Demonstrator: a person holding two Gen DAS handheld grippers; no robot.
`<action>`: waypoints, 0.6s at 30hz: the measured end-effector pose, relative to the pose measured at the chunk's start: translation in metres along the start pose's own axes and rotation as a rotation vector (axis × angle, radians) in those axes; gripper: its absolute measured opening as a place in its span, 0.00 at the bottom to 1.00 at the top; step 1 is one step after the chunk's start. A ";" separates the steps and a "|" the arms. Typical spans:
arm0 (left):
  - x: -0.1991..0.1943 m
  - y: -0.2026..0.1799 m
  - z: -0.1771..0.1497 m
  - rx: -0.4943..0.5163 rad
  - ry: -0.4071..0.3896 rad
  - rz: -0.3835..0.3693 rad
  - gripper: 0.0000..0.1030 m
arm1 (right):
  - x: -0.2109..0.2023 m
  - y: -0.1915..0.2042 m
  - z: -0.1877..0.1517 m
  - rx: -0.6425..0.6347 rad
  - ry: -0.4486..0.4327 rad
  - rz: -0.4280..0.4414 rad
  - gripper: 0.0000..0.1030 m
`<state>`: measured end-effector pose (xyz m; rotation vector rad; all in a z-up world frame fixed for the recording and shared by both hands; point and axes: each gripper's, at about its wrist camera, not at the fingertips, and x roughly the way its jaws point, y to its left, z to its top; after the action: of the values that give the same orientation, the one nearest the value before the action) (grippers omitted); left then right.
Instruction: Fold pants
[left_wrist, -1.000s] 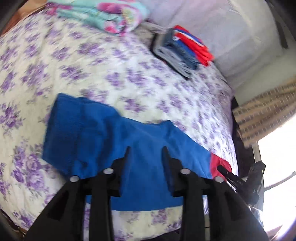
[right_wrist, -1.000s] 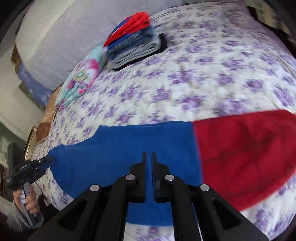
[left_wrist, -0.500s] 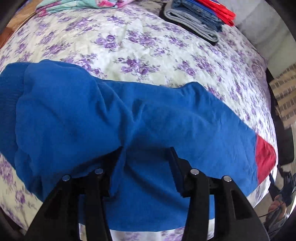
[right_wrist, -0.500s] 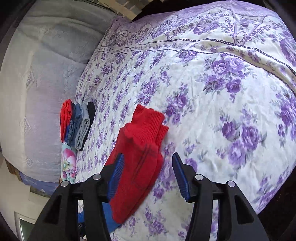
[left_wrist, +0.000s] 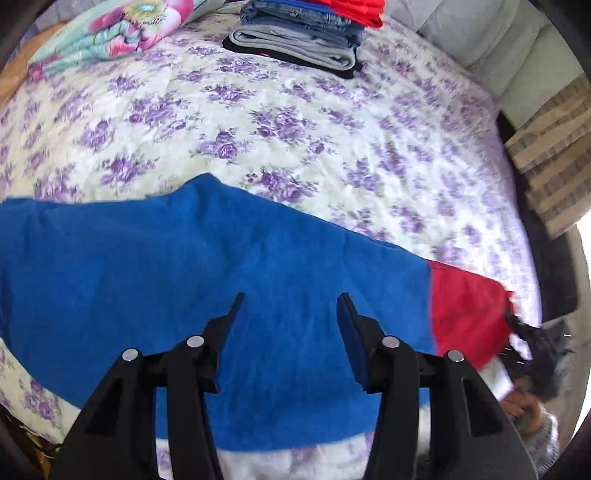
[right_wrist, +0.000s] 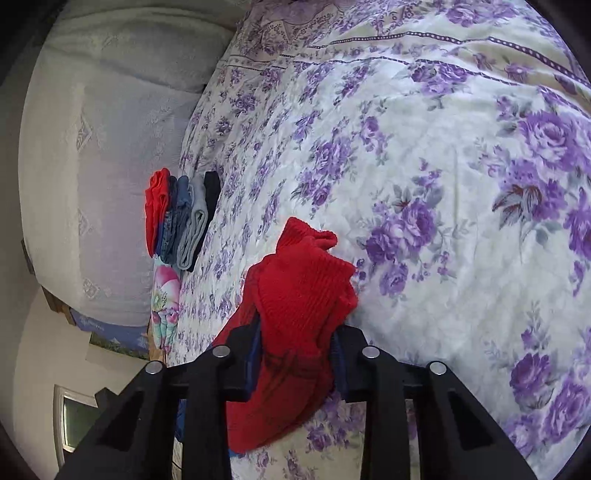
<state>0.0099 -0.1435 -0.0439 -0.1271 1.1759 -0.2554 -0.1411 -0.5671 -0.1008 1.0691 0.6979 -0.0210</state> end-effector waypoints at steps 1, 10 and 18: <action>0.008 0.000 0.003 -0.005 -0.006 0.043 0.47 | -0.001 0.002 0.000 -0.007 0.004 -0.002 0.27; 0.035 0.005 -0.008 0.103 -0.011 0.184 0.49 | -0.017 0.025 -0.008 -0.026 -0.086 -0.035 0.27; 0.006 0.038 -0.001 0.120 -0.026 0.125 0.61 | -0.032 0.084 -0.030 -0.169 -0.212 -0.126 0.25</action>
<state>0.0157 -0.1080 -0.0584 0.0479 1.1356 -0.2132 -0.1529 -0.5109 -0.0260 0.8461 0.5630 -0.1786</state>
